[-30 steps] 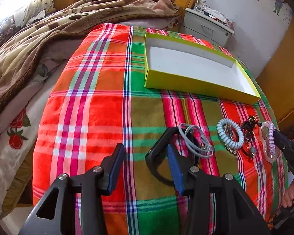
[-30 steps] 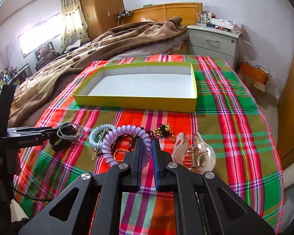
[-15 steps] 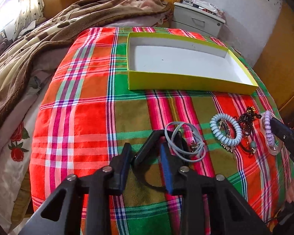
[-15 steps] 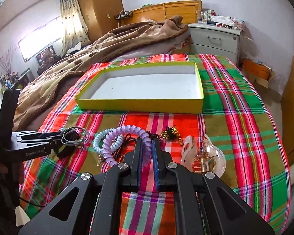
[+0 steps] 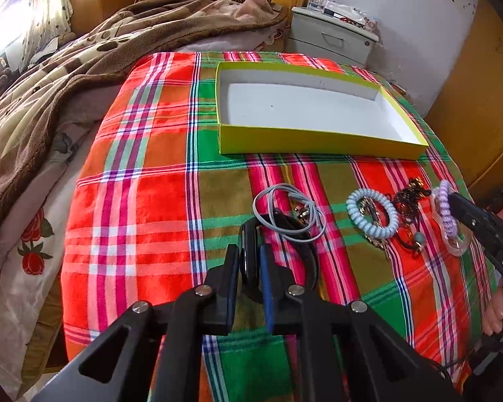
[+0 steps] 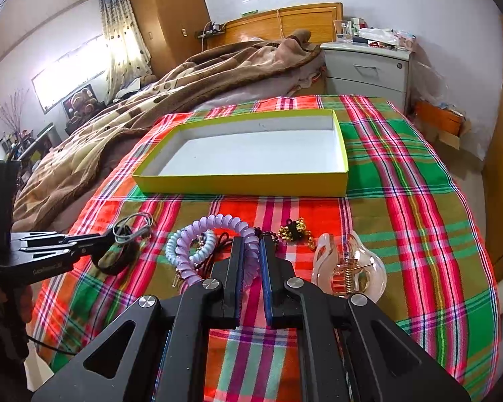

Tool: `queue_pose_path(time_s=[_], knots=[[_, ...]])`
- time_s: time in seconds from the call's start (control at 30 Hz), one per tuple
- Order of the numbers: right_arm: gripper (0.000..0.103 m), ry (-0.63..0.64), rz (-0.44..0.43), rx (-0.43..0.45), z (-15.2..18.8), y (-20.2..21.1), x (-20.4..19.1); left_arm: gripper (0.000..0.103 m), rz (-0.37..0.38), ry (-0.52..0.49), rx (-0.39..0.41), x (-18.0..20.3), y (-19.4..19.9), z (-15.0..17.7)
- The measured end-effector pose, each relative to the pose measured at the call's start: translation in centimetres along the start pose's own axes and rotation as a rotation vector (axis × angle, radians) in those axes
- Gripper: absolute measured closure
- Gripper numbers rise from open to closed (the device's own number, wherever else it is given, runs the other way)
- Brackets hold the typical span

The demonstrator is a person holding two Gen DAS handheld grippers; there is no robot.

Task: Organize jewelry
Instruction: 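Carry the hair tie with the right tool while the left tool carries the band into the yellow box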

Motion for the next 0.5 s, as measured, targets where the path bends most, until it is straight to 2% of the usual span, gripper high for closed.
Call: queue_pose_path(time_s=[0.3,0.5], knots=[[0.093,-0.001,-0.015,0.017,0.0,0.9,-0.4,0.09,0.106,0.018,-0.041,1.1,1.2,1.6],[0.093,-0.002,-0.021,0.022,0.1,1.1,-0.6,0.09,0.097,0.008,-0.05,1.2,2.2,2.9]])
Point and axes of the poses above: each gripper's, at about its wrist camera, not at the fingertips, and y roughly against the way its jaws point, x to its right, z to its underside, the point moved 9 cm from there along -y, roughly the way its jaws point, and after that the axes turned 2 degrees about z, right-handed, at the moved point
